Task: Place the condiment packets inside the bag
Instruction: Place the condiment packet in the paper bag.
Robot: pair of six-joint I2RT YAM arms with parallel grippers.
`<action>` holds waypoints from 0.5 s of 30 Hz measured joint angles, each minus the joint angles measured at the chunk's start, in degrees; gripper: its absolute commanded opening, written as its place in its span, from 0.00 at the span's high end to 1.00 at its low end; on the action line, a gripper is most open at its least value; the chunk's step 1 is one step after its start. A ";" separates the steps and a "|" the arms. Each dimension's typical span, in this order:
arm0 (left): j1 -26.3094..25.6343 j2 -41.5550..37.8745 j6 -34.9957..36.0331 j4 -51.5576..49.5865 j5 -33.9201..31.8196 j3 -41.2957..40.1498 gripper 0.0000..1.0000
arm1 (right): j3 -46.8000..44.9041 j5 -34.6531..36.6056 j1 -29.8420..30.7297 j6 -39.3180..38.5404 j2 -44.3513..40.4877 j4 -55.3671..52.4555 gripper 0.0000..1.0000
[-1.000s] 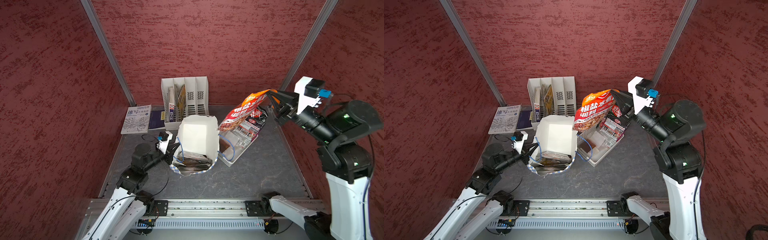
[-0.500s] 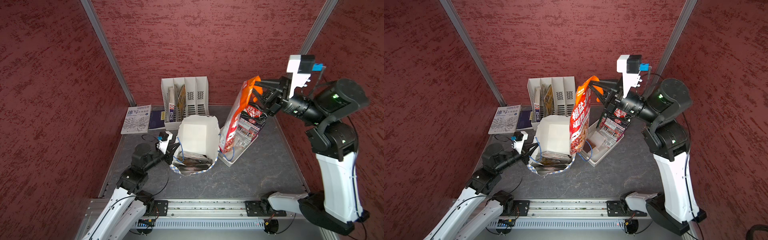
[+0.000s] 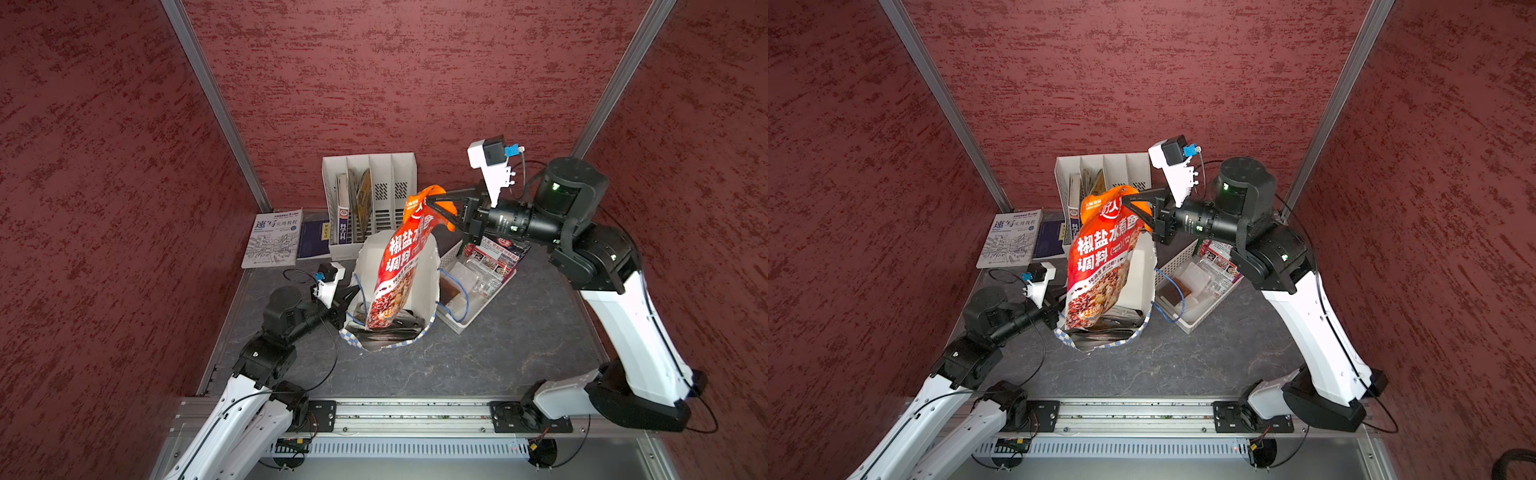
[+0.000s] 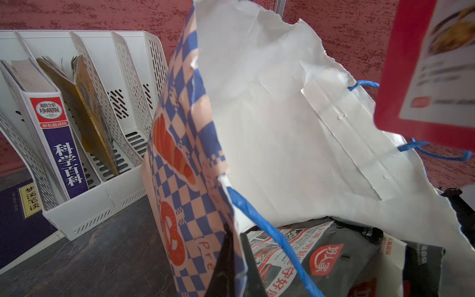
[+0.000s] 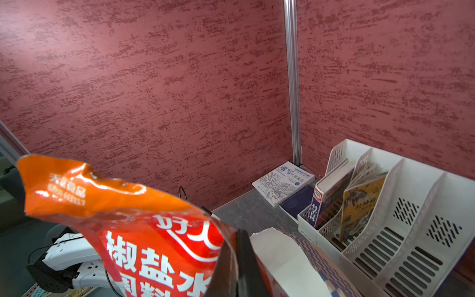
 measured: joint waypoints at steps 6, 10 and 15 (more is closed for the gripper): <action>0.00 0.17 0.00 0.02 0.02 0.02 1.00 | -0.46 10.23 4.61 -1.09 1.99 -7.41 1.00; 0.00 0.15 0.00 0.02 0.02 0.00 1.00 | -0.90 18.08 6.78 -1.55 2.78 -11.76 1.00; 0.00 0.17 0.02 0.00 0.00 0.02 1.00 | -2.47 29.14 11.85 -2.80 2.71 -13.92 1.00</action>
